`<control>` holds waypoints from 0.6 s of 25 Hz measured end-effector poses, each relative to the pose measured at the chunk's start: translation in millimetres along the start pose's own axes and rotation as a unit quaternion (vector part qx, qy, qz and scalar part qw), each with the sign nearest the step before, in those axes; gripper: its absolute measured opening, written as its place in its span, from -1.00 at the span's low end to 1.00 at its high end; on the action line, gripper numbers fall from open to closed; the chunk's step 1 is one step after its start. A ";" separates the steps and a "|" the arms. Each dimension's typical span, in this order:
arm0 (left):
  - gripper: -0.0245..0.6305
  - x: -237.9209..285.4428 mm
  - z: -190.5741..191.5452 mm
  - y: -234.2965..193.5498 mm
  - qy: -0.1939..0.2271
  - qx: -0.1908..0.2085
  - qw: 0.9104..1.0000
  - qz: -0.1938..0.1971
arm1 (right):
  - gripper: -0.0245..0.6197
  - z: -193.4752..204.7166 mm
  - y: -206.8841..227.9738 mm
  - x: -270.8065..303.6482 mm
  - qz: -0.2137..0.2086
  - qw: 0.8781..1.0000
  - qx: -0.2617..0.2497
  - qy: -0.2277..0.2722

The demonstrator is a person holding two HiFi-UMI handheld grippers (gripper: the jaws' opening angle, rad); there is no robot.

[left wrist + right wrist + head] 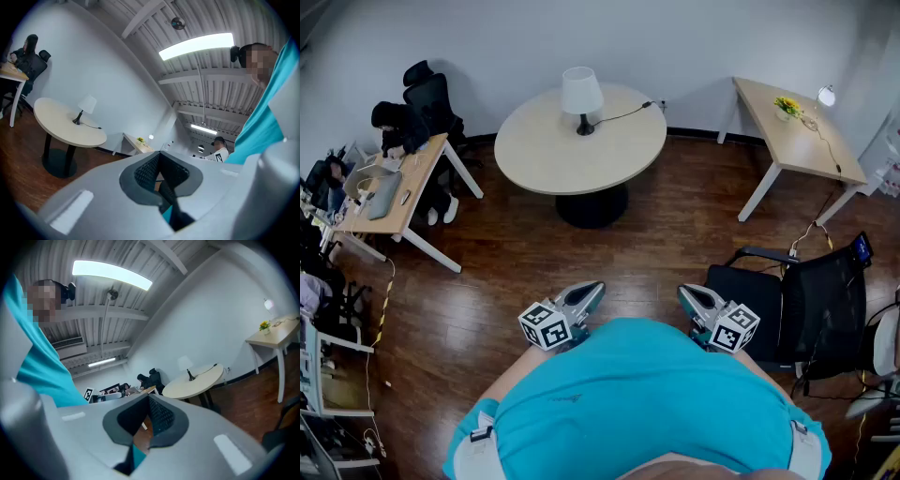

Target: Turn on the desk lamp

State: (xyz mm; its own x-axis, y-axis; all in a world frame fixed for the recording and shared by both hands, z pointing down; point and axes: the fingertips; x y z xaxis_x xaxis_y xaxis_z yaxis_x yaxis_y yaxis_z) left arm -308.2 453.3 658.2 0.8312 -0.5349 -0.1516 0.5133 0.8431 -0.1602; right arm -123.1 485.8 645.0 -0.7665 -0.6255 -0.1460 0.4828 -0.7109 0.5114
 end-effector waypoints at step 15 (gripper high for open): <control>-0.92 101.6 31.7 61.6 -0.035 0.003 0.999 0.018 | -0.92 -47.9 55.9 -86.1 0.000 1.000 -0.008 0.013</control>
State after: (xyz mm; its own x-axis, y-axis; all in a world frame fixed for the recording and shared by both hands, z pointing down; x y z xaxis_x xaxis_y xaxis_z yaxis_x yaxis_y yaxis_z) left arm -185.4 452.5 663.9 0.8624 -0.4985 -0.0887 0.4833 0.8627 -0.1491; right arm -9.8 484.5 645.6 -0.7554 -0.6334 -0.1680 0.4893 -0.7157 0.4983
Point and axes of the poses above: the fingertips, and each gripper's own axes: x forward along the fingers, y to its right, z out of its underside, and after that the axes turned 11 degrees about x, right-handed
